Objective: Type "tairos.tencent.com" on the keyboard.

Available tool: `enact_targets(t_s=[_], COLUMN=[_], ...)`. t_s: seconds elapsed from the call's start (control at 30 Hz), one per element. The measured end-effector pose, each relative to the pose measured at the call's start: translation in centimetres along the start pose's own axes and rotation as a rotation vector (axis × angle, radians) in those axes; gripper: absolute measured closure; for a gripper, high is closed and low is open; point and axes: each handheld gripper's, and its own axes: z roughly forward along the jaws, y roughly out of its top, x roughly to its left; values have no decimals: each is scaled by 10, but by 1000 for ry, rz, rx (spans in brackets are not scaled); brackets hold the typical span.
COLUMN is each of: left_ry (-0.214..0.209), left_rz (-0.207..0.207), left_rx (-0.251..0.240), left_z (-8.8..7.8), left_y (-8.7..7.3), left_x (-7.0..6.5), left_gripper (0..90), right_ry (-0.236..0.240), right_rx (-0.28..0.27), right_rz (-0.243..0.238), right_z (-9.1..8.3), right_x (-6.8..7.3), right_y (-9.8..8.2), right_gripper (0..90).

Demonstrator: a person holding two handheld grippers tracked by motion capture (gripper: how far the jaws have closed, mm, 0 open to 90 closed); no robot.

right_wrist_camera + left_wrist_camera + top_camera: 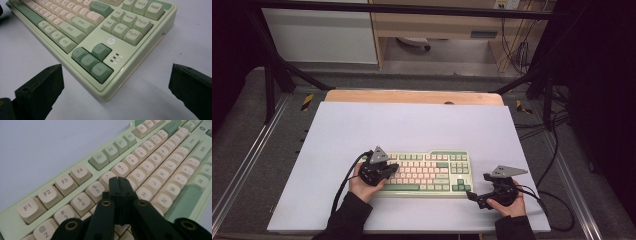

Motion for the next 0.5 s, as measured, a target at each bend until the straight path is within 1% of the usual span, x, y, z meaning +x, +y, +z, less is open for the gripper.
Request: enact_targets(t_s=[0.23, 0.5], left_ry=[0, 13], left_rz=[0, -9], left_rx=[0, -8], left_z=[0, -10], left_y=[0, -5], left_x=[0, 5], left_gripper=[900, 900], right_ry=[-1, -1], right_rx=[-1, -1], right_rz=[3, 3], right_z=[0, 0], right_x=[0, 0], right_y=[0, 0], right_gripper=[4, 5])
